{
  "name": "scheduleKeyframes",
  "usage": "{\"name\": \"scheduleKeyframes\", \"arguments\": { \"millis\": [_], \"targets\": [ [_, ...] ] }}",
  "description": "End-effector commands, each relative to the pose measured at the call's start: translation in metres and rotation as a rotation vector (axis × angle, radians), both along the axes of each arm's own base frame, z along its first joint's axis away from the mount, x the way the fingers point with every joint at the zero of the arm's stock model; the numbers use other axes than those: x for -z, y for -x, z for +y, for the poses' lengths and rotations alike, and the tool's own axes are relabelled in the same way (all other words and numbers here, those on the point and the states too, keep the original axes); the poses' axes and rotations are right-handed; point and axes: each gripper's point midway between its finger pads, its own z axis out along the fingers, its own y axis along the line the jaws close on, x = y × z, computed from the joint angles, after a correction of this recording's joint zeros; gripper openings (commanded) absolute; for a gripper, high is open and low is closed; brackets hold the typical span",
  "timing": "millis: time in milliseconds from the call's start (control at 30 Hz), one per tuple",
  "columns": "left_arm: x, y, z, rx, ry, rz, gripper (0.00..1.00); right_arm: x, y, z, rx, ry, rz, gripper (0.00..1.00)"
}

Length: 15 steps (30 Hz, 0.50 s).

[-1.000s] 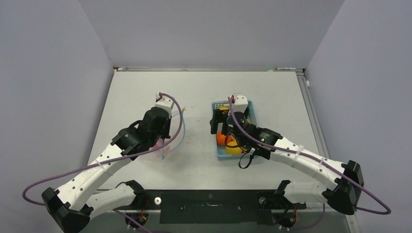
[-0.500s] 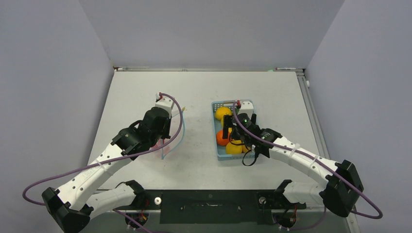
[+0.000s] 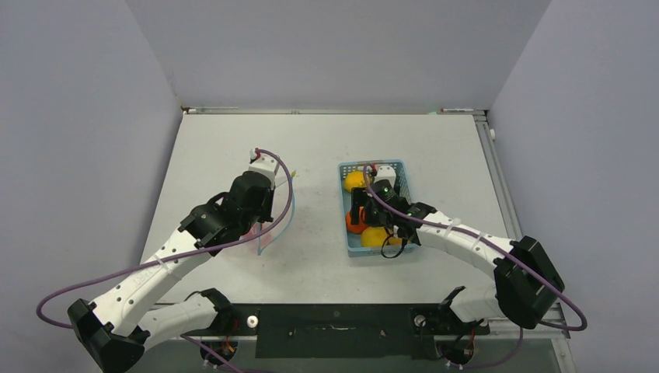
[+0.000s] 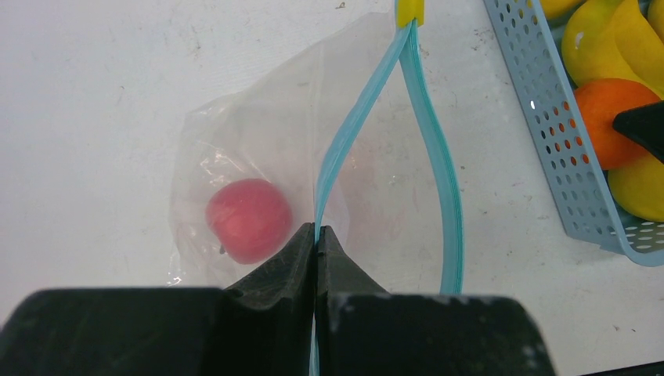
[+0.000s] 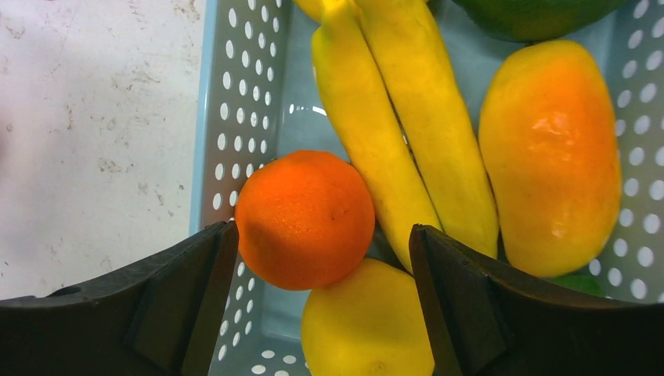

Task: Place the food in the zip-top bag and seal the zipper
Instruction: Pick up the fake fruit from the bin.

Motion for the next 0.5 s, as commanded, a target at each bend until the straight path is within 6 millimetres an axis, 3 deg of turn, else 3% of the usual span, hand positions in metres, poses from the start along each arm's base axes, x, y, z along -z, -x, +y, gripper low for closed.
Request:
{"name": "scheduleKeyframes", "arguments": {
  "millis": [0, 333, 467],
  "targets": [
    [-0.009, -0.006, -0.005, -0.006, 0.036, -0.033, 0.00, 0.005, -0.006, 0.015, -0.024, -0.052, -0.002, 0.81],
    [-0.009, -0.006, -0.005, -0.004, 0.034, -0.032, 0.00, 0.027, -0.003, 0.013, -0.025, -0.032, 0.040, 0.75],
    [-0.010, -0.006, -0.004, -0.005, 0.036, -0.035, 0.00, 0.033, -0.001, 0.013, -0.026, -0.036, 0.051, 0.67]
  ]
}}
